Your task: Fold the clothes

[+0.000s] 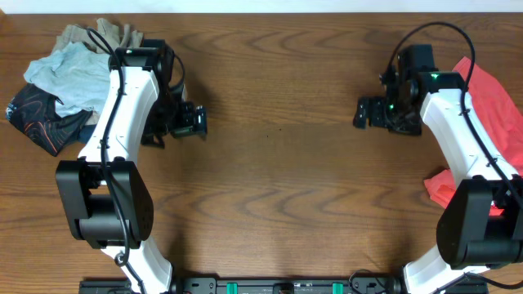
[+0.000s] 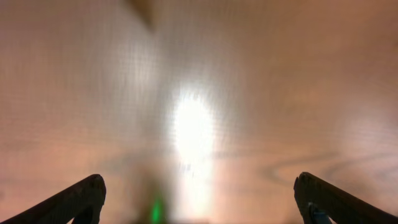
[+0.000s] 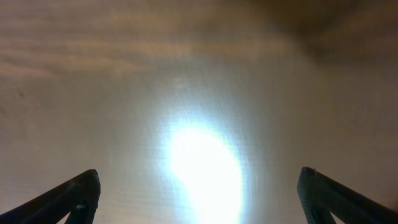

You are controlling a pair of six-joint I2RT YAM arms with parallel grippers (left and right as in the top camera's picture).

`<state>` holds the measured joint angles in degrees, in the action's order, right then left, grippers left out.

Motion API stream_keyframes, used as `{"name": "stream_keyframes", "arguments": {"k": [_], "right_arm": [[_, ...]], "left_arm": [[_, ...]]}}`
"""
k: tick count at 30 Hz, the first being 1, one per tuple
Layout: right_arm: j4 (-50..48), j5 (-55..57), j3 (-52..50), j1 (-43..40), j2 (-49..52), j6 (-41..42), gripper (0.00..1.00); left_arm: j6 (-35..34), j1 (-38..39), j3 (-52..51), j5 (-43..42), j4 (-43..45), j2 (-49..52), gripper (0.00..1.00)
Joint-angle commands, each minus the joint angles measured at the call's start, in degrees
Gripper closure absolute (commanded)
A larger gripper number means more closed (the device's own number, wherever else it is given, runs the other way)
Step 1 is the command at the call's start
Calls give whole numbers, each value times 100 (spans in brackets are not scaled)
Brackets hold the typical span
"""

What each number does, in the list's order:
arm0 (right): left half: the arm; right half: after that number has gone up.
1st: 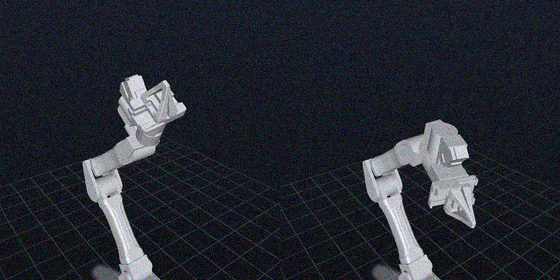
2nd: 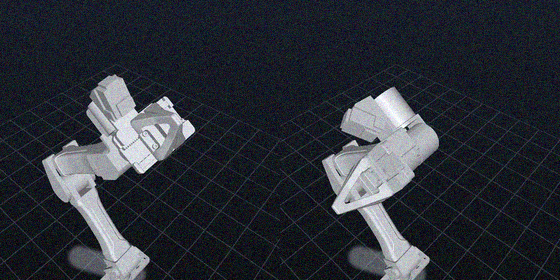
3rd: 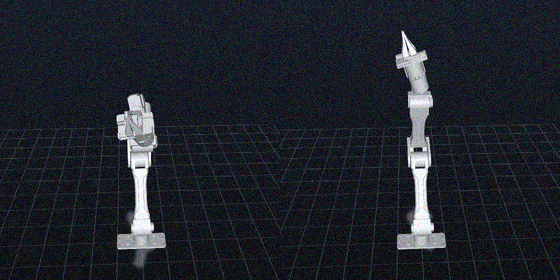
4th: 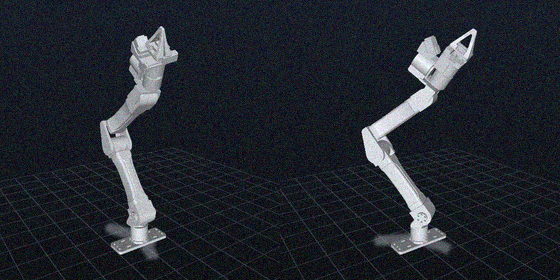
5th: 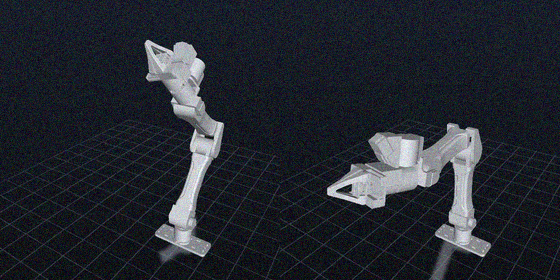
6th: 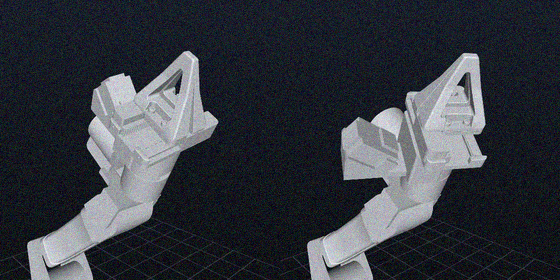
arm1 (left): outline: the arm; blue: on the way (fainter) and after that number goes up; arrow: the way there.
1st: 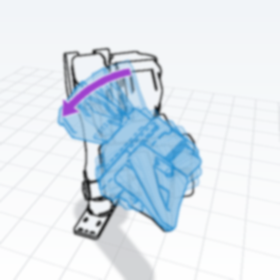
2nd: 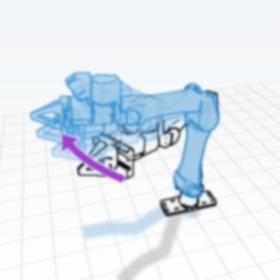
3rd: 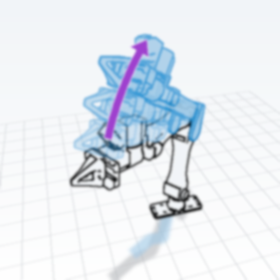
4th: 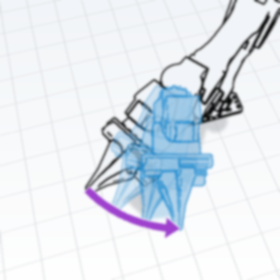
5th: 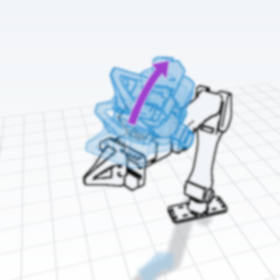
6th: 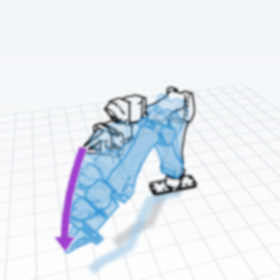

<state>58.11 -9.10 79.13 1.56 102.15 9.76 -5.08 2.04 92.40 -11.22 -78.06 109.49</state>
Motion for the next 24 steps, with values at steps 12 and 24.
{"name": "stream_keyframes", "arguments": {"k": [12, 24], "right_arm": [[1847, -81, 15, 26, -120, 55, 1], [695, 22, -1364, 702, -2594, 470, 1]], "left_arm": [[35, -7, -179, 74, -1211, -306, 2], [35, -7, -2009, 74, 127, -3084, 2]]}}
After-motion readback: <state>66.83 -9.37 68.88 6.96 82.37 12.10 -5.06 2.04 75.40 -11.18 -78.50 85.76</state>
